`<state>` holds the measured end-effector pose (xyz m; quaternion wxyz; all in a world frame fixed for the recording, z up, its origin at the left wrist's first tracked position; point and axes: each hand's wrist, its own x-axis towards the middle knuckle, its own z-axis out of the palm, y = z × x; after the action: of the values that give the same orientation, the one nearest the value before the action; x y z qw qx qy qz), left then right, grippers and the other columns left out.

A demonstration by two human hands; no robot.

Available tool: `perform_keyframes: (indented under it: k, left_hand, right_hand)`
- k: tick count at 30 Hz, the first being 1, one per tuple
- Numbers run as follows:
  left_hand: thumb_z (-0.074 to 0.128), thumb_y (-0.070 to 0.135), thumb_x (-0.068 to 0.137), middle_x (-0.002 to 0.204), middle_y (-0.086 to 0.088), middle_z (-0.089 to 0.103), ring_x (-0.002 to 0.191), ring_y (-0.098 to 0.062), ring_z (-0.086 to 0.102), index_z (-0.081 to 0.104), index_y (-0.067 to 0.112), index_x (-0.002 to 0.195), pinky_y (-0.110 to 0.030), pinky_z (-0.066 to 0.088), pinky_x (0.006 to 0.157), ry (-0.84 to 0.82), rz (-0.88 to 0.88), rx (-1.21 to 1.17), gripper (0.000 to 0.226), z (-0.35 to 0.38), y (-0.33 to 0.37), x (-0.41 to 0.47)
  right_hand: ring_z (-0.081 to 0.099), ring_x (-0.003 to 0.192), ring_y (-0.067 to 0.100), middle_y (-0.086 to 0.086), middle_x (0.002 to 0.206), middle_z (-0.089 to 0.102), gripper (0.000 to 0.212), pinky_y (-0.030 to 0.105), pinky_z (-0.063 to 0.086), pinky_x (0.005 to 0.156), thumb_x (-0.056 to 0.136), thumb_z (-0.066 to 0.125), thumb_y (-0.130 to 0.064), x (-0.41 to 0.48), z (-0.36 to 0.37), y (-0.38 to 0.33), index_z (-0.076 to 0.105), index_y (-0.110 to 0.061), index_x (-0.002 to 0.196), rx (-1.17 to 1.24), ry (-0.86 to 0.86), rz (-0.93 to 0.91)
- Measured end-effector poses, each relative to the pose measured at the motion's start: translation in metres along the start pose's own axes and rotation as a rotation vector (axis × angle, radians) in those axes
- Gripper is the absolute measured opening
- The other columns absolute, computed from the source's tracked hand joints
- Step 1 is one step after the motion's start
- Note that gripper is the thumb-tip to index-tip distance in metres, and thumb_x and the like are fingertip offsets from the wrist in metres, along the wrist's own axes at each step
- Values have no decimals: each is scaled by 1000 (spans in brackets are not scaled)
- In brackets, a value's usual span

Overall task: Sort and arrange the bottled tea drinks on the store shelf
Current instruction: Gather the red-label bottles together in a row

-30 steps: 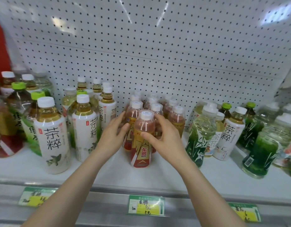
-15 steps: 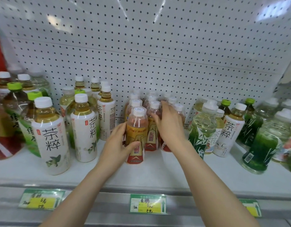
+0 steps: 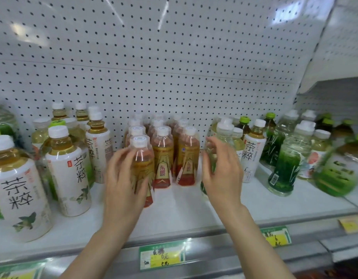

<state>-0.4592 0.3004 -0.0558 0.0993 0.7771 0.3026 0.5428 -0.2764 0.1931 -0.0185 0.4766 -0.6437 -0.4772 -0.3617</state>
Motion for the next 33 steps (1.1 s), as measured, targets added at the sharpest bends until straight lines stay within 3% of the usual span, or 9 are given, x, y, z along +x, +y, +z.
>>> perform_keyframes:
  k: [4,7,13,16,19,24,26,29,33]
  left_hand:
    - [76,6,80,138,-13,46,132,-15,39,49,7,138,-21,25,115,40,172,-115,64,24,48,0]
    - [72,18,86,145,-3,40,135,-5,34,40,15,146,-25,30,114,-92,151,-215,68,51,83,-2]
    - [76,40,82,153,8,37,140,-11,35,19,23,154,-33,33,113,-353,-171,-295,94,116,121,6]
    - [76,34,83,123,29,49,116,0,47,34,25,147,-15,38,94,-321,-288,-367,77,136,128,5]
    - [75,31,84,115,30,51,103,9,51,38,25,144,-14,40,88,-284,-364,-409,71,144,133,5]
    - [74,34,85,129,12,57,121,-10,54,38,32,138,-46,44,106,-213,-428,-494,65,136,144,-2]
    - [73,47,81,125,22,57,118,0,54,39,40,132,-38,47,103,-153,-440,-508,62,124,151,-7]
    - [70,58,74,119,31,61,111,12,56,44,46,128,-14,48,88,-93,-440,-518,61,98,159,-12]
    - [73,57,73,120,23,65,110,4,62,50,41,128,-18,52,86,-64,-471,-550,62,56,157,-25]
  right_hand:
    - [49,108,26,14,117,55,38,41,43,91,90,65,-9,-2,-52,67,51,-3,124,-112,261,178]
    - [42,129,31,16,138,43,58,53,36,107,89,64,-18,11,-83,122,38,-9,139,-171,321,410]
    - [23,148,31,9,163,20,102,55,25,117,82,74,-50,23,-93,203,10,-21,156,67,-75,743]
    - [35,141,28,5,157,33,97,46,30,113,81,76,-49,18,-87,225,16,-26,153,163,-124,679]
    - [45,132,24,0,149,44,91,45,37,109,79,76,-52,22,-87,239,21,-32,149,228,-174,667]
    - [49,101,-13,-48,109,44,84,26,41,90,69,85,-52,27,-92,241,33,-42,135,364,-164,622]
    - [51,97,-20,-48,105,47,76,25,43,86,67,84,-54,31,-94,233,33,-49,124,437,-210,614]
    - [52,104,0,-35,107,46,78,34,44,93,65,81,-59,39,-91,209,33,-44,124,537,-279,617]
    - [45,88,-35,-52,97,49,76,16,38,81,70,83,-51,42,-86,160,30,-40,123,693,-341,567]
